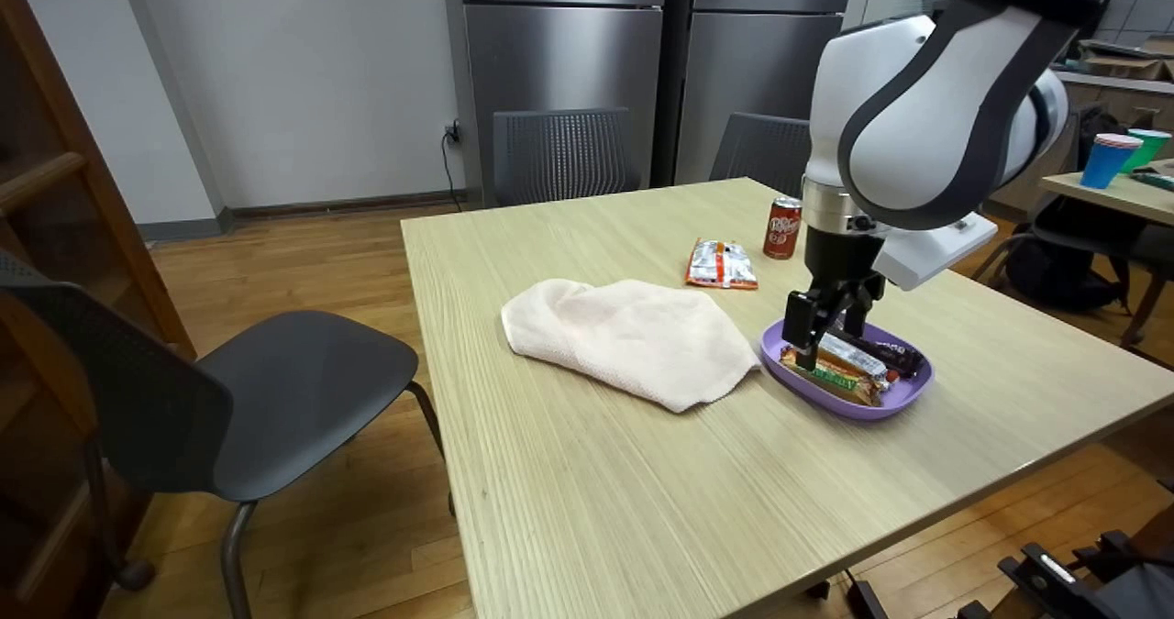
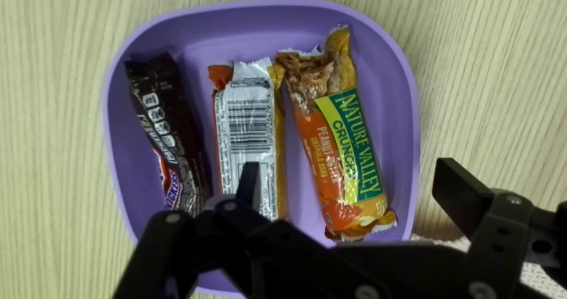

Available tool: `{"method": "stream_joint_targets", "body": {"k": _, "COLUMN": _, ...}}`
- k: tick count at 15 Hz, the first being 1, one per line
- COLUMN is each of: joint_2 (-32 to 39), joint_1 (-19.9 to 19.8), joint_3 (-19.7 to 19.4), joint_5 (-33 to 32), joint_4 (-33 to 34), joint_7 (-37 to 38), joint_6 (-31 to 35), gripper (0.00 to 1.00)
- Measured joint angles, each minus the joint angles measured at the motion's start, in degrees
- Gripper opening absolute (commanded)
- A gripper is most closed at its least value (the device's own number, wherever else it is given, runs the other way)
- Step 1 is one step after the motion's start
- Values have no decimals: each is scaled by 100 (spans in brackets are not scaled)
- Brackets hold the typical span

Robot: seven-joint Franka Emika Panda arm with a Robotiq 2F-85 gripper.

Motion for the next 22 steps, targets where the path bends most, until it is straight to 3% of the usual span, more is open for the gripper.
{"method": "stream_joint_targets", "body": {"k": 12, "joint_2": 94, "joint_1": -554, "joint_3": 637, "joint_5": 904, "joint_4": 601, "joint_7": -226, "joint_6": 22, "gripper": 100}}
{"method": "stream_joint_targets", "body": {"k": 22, "joint_2": 753, "joint_1": -1180, "joint_3": 1292, "joint_5": 1627, "joint_4": 1366, "joint_7": -829, "joint_6": 78, "gripper": 100}}
